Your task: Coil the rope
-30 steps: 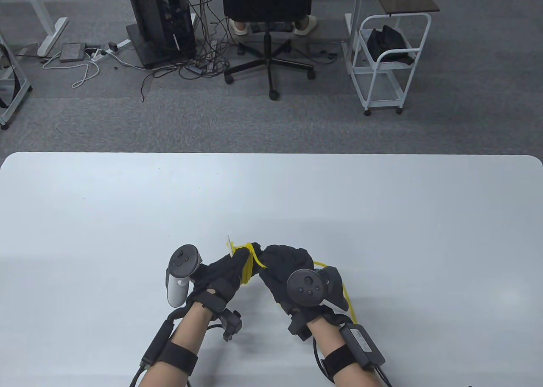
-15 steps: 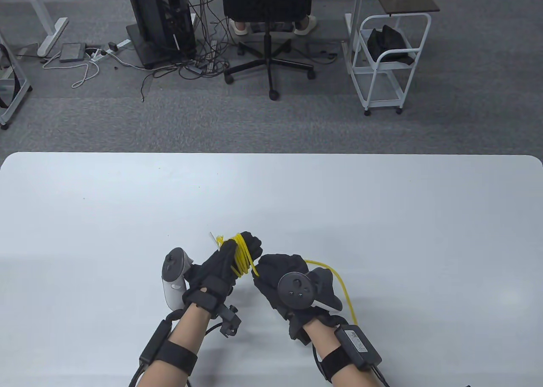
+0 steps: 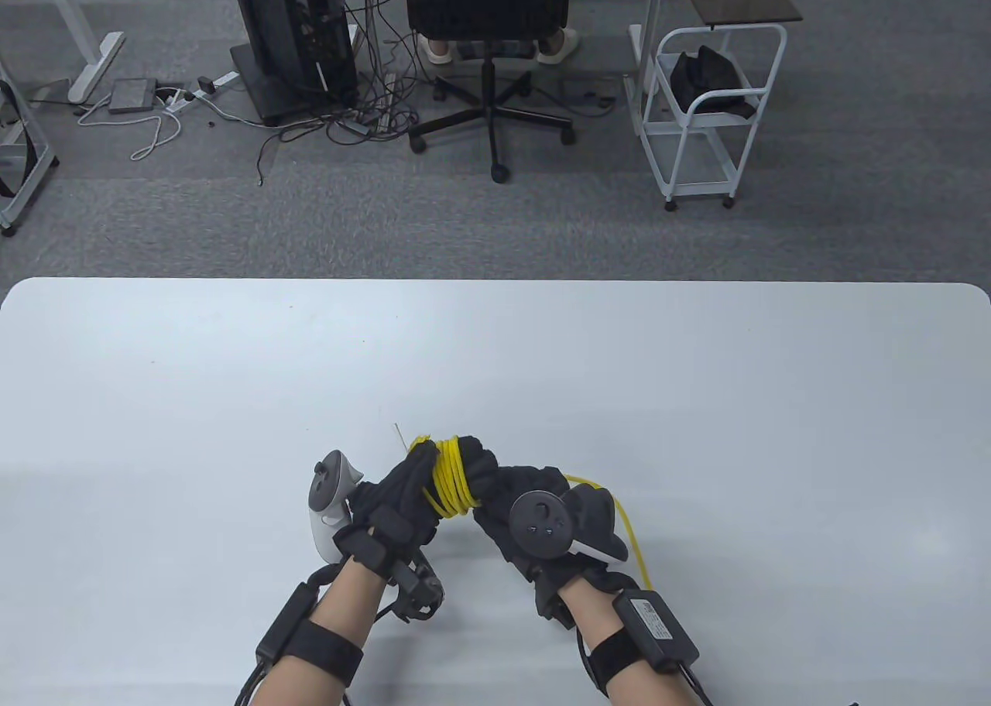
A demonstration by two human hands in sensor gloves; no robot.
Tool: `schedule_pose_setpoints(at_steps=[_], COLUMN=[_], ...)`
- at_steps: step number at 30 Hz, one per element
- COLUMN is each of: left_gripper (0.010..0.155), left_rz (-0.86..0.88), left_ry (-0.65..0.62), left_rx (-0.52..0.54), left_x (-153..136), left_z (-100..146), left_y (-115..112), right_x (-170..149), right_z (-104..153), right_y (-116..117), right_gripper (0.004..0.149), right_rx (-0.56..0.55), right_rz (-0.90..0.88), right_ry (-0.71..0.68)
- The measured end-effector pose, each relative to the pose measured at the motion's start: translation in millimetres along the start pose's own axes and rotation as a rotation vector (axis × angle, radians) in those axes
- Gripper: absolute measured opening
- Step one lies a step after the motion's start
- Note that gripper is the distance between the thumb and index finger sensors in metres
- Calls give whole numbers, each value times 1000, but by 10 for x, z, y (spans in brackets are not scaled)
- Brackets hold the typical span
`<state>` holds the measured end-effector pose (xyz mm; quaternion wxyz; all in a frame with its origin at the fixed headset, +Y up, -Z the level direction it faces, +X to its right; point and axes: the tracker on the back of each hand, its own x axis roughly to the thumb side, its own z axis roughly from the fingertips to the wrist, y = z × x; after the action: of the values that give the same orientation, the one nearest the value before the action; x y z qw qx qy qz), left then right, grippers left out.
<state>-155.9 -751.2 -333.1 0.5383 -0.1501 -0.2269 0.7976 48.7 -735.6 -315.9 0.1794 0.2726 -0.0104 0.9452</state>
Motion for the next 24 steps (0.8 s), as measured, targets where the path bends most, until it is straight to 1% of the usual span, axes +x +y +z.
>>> schedule_pose_setpoints(at_steps=[4,10,14,19,22,24], left_gripper=[61,61,61,61,61,61], left_rz=[-31,-129,-199,-296,-367,-399], left_ry=[15,87,168,265,313,340], left_rx=[-33,-111,-185,-244,-250,-229], left_x=[-2,-23,-51,-85,-99,-104], left_z=[-15,-41,-60,-68,-68,-63], left_y=[-28,-66,-88,-101,-93,-83], right_x=[-49,-110,-160,-208,-218,-207], right_z=[4,16,35,64,79,85], right_y=[-27,-99,-165,-241,-274,-294], right_gripper=[42,42,42,41,41,41], right_rx=[-1,-35,-73,-131,-161,-183], right_rz=[24,48,73,84,80,74], right_ry=[18,49,77,115,125,127])
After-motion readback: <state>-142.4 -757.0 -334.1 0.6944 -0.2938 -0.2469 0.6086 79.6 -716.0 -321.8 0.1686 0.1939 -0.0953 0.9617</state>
